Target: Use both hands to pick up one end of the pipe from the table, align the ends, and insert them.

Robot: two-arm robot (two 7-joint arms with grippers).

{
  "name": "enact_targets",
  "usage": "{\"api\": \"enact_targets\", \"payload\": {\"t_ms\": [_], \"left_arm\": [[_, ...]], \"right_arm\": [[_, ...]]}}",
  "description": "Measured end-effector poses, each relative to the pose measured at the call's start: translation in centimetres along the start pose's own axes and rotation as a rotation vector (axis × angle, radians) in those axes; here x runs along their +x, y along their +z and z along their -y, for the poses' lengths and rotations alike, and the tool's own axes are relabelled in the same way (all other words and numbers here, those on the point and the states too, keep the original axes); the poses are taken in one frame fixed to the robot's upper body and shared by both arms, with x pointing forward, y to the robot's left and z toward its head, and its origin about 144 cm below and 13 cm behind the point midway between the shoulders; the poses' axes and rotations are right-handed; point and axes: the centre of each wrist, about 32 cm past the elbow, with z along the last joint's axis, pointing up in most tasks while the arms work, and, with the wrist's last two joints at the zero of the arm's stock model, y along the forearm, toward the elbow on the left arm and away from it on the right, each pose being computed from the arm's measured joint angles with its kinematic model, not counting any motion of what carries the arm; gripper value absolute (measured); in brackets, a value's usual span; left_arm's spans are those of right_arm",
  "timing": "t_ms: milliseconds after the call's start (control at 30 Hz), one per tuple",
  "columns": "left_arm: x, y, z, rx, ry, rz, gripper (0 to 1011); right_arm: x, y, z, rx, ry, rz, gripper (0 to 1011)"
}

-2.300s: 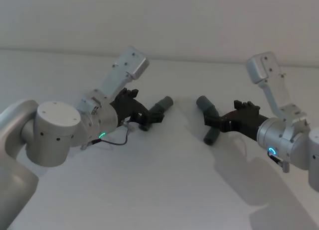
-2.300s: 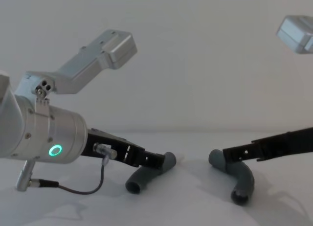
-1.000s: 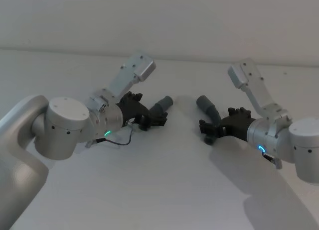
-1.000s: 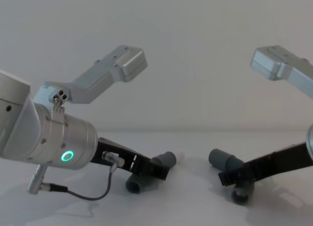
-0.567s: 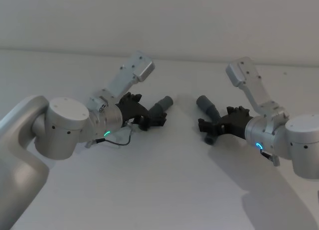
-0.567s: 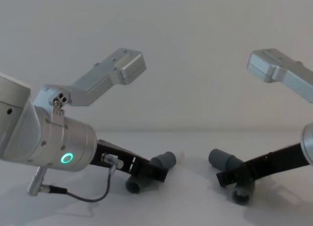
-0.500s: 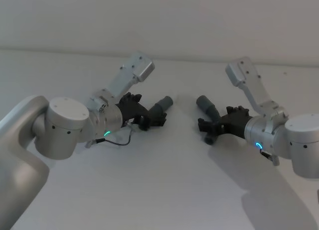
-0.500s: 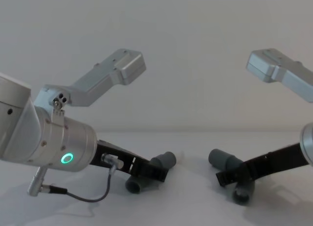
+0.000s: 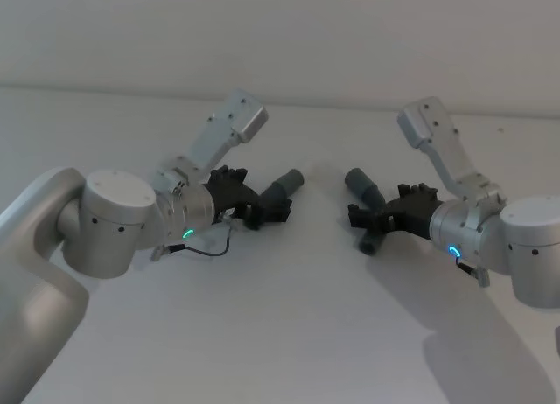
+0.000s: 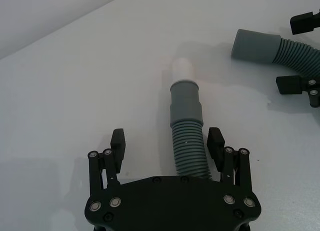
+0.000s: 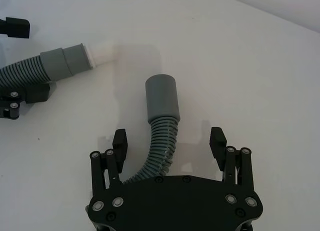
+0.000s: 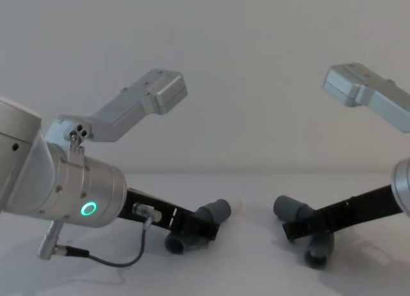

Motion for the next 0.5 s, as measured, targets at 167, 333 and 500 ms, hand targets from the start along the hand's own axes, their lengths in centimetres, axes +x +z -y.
{"api": "enact_targets", "payload": {"t_ms": [167,333,500], "left_arm": [[-0.01,-0.02,0.09,0.002,-0.005,-0.010,935],[-0.01,-0.01,0.14,0.002,-0.007,-0.014,825],[0.02,-0.04,0.17,0.004,-0.007,-0.018,700]], "right_arm": [[0.06,0.03,-0.04,0.001,0.000,-0.002,934],[0.11,0.06,-0.06,0.002,0.001,-0.003,824],[0.15,0.06,-0.08,0.002,0.001,-0.003,684]]}}
